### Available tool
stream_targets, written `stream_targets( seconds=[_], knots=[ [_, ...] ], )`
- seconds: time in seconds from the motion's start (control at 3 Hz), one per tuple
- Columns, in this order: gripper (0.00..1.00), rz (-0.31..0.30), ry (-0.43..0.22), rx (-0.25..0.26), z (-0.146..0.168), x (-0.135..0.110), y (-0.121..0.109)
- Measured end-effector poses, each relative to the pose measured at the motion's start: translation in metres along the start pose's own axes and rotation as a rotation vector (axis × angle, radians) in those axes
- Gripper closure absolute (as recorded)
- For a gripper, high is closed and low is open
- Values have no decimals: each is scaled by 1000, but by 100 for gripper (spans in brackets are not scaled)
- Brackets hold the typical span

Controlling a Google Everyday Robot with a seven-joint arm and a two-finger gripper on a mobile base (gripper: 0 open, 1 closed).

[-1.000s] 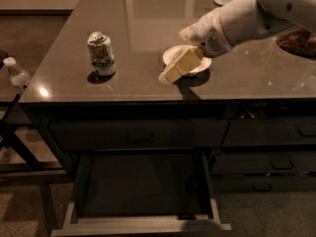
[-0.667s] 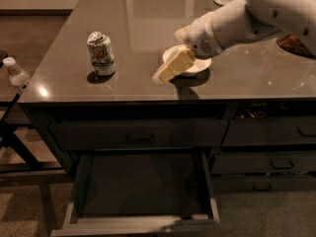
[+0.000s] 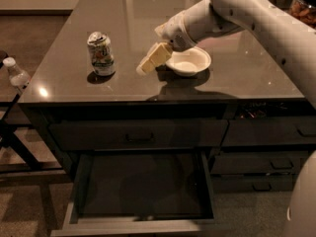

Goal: Place 7up can into middle drawer

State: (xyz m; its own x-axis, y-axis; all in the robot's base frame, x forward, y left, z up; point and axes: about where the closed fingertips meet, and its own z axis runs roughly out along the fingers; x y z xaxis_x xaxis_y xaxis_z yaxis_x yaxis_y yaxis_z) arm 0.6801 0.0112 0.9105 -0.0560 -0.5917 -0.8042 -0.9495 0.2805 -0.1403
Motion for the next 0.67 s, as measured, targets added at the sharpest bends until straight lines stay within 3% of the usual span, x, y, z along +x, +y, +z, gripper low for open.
stream_targets(
  seconds=[0.33, 0.67],
  knots=[
    [0, 0, -3, -3, 2, 0, 3],
    [0, 12, -58, -28, 26, -2, 3]
  ],
)
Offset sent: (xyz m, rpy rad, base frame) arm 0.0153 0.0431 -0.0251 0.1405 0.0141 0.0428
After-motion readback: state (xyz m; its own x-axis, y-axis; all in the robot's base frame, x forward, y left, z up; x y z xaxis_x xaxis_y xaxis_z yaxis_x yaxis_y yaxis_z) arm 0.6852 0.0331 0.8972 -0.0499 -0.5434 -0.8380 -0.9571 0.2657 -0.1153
